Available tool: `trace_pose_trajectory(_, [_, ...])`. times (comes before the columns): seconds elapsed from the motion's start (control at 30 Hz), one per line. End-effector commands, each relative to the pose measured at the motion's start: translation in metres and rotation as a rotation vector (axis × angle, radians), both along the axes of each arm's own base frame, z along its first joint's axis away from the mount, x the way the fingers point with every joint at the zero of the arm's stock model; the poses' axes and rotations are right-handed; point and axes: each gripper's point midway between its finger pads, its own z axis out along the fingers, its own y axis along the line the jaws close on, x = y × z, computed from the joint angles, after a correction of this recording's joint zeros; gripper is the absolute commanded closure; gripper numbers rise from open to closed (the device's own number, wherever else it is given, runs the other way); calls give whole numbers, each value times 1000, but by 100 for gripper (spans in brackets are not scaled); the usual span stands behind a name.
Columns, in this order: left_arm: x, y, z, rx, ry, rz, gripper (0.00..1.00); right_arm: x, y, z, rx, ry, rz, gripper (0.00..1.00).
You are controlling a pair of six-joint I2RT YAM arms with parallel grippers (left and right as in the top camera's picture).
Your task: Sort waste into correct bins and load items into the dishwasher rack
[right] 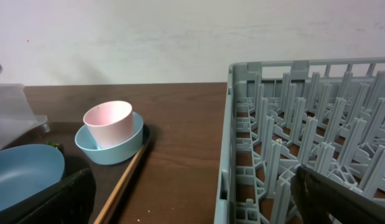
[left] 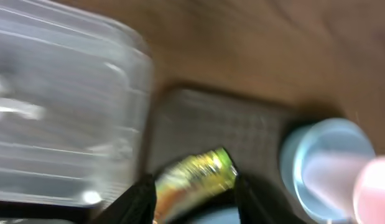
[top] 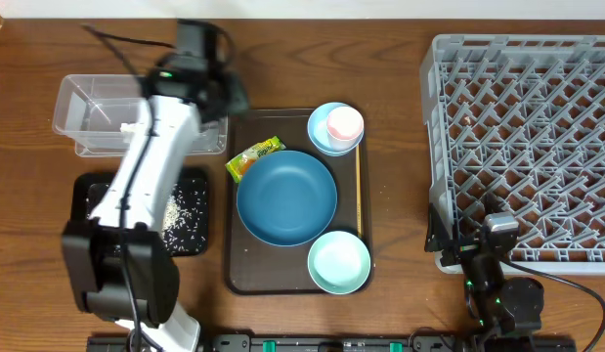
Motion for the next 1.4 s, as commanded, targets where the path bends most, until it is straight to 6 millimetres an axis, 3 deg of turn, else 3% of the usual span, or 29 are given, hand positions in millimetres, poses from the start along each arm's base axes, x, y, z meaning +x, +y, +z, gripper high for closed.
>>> trace_pose_trajectory(0.0, [-11, -23, -27, 61, 54, -136, 51, 0, -3, 0, -10, -3, -13, 1])
trace_pose_trajectory(0.13, [-20, -43, -56, 136, 107, -307, 46, 0, -3, 0, -10, -3, -13, 1])
trace_pose_trajectory(0.33, [-18, -19, -97, 311, 192, -294, 45, 0, -3, 0, -10, -3, -14, 1])
trace_pose_trajectory(0.5, [-32, -25, -120, 290, 275, -445, 45, 0, -3, 0, -10, -3, -13, 1])
trace_pose_trajectory(0.7, [-47, -24, -150, 292, 378, -464, 45, 0, -3, 0, -10, -3, -13, 1])
trace_pose_trajectory(1.07, [-54, -30, -153, 288, 400, -500, 46, 0, -3, 0, -10, -2, -14, 1])
trace_pose_trajectory(1.1, [-54, -30, -153, 288, 398, -500, 47, 0, -3, 0, -10, -2, -14, 1])
trace_pose_trajectory(1.3, [-56, -37, -154, 242, 402, -512, 90, 0, -3, 0, -10, -2, -13, 1])
trace_pose_trajectory(1.37, [-56, -38, -154, 240, 398, -513, 94, 0, -3, 0, -10, -2, -13, 1])
